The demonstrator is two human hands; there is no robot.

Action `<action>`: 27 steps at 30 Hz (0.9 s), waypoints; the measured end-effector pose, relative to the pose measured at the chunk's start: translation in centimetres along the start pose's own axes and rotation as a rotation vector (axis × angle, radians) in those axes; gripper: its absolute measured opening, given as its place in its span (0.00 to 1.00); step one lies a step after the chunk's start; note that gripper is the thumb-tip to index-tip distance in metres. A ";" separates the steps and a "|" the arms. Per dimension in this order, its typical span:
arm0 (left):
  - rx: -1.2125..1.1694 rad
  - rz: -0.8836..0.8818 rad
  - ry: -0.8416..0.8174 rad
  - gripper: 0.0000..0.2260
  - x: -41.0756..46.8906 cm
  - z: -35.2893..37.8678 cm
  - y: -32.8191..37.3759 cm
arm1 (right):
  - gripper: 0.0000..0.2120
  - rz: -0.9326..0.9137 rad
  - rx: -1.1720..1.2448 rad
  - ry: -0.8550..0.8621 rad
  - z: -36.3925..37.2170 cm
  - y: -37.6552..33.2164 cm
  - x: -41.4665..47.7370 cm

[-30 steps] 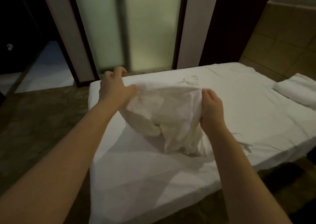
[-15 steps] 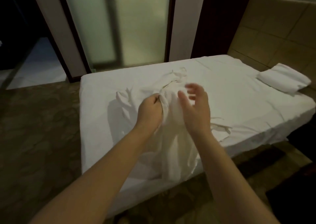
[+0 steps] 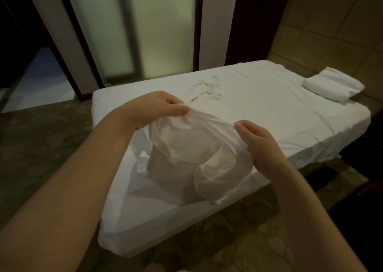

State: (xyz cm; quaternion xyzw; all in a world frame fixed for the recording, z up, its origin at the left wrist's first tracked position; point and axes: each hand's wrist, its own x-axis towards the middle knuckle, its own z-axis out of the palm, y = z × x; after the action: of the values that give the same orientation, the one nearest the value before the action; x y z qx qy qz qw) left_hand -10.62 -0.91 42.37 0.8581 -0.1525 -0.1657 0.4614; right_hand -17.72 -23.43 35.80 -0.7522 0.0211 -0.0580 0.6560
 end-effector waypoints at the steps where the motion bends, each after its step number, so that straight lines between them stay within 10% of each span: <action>1: -0.094 -0.018 0.016 0.07 -0.2 0.0 -0.7 | 0.10 0.006 -0.101 -0.131 -0.3 -0.3 -0.2; 7: -0.678 -0.083 0.182 0.10 -0.8 -1.5 -4.4 | 0.14 -0.040 -0.530 -0.006 -0.3 2.4 -0.6; 11: -0.344 -0.165 0.368 0.09 -1.8 -3.8 -6.6 | 0.17 -0.073 -0.766 0.148 2.5 2.4 -0.7; 16: 0.383 0.076 0.414 0.22 -4.4 -3.5 -7.1 | 0.12 0.076 -0.095 -0.055 8.1 -2.2 -0.3; 19: 0.207 0.314 0.077 0.27 -6.6 2.1 -4.2 | 0.15 0.060 -0.124 -0.210 9.9 -4.8 -1.7; 24: -0.307 0.202 0.055 0.05 -8.1 3.5 -4.8 | 0.15 -0.109 -0.415 -0.048 8.8 -3.0 -5.4; 27: -0.530 0.195 0.019 0.09 -9.3 4.4 -5.1 | 0.11 -0.255 -0.774 0.050 10.3 1.0 -6.8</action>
State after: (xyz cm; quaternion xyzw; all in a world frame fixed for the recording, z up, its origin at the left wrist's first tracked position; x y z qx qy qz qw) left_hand -20.33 2.37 37.15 0.6905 -0.1815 -0.1463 0.6848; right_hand -23.23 -12.65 33.06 -0.9384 -0.0362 -0.1448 0.3115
